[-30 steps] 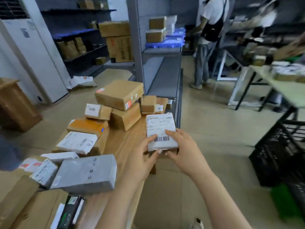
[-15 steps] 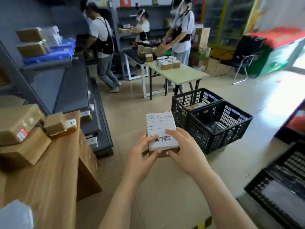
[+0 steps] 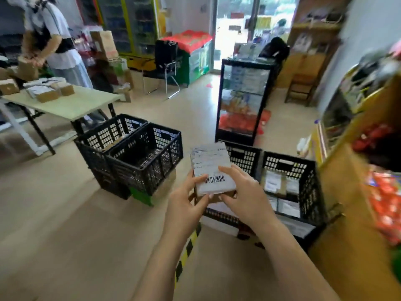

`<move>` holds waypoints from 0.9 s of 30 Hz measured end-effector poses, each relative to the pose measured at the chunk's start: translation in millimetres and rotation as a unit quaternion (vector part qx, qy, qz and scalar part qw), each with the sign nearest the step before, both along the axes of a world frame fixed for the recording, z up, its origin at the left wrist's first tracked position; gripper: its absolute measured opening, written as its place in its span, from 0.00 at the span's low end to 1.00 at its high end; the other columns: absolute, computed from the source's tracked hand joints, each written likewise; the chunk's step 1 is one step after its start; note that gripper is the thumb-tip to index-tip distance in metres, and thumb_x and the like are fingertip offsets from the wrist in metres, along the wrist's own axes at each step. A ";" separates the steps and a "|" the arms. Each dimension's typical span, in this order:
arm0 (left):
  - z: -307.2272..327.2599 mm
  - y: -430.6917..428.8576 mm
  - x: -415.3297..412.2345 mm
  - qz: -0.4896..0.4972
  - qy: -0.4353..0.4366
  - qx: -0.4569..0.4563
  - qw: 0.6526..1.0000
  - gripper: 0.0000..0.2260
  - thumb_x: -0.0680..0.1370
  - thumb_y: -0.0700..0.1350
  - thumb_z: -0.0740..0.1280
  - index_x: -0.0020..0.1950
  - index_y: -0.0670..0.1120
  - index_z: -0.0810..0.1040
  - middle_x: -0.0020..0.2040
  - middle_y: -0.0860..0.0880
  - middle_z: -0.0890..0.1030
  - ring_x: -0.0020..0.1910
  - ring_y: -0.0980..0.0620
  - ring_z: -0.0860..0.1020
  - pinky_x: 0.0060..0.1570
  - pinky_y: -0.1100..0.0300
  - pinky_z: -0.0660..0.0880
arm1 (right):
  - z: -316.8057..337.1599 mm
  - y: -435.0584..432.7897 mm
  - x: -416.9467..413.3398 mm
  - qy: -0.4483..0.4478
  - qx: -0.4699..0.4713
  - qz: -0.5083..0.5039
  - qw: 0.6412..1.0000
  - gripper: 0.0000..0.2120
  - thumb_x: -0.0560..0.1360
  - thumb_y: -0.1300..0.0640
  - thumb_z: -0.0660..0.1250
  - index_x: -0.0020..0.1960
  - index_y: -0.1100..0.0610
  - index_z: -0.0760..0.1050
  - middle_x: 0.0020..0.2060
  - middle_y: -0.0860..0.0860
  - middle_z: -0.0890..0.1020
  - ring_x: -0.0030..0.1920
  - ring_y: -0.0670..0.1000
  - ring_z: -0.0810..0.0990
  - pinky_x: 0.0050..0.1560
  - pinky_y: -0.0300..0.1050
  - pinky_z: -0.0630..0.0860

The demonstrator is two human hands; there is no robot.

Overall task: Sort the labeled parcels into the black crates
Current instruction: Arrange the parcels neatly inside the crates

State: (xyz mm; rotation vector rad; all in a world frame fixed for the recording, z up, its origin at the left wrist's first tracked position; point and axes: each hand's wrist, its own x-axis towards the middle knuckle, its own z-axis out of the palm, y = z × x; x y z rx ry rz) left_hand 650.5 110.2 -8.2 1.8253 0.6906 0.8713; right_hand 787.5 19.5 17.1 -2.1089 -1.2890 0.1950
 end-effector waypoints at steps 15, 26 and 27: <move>-42.0 -56.1 211.0 -0.248 0.084 -0.027 0.965 0.22 0.75 0.39 0.72 0.66 0.56 0.75 0.71 0.62 0.66 0.66 0.61 0.71 0.62 0.66 0.73 | -59.1 -109.7 156.2 0.088 0.019 -0.252 0.964 0.33 0.69 0.63 0.74 0.69 0.44 0.69 0.72 0.47 0.69 0.69 0.49 0.71 0.60 0.52 0.77; -49.4 21.9 390.8 -0.369 0.082 -0.045 0.925 0.28 0.74 0.38 0.72 0.70 0.58 0.71 0.71 0.55 0.71 0.64 0.59 0.75 0.61 0.56 0.77 | -50.6 -48.4 291.6 0.087 0.034 -0.362 0.927 0.30 0.69 0.66 0.74 0.69 0.51 0.72 0.66 0.46 0.73 0.63 0.41 0.71 0.63 0.31 0.65; -51.5 28.5 404.7 -0.375 0.085 -0.038 0.922 0.28 0.74 0.38 0.72 0.70 0.57 0.71 0.70 0.54 0.71 0.64 0.58 0.75 0.61 0.55 0.76 | -51.4 -42.4 302.1 0.091 0.036 -0.371 0.923 0.30 0.70 0.66 0.74 0.69 0.51 0.71 0.67 0.46 0.73 0.64 0.43 0.72 0.65 0.34 0.68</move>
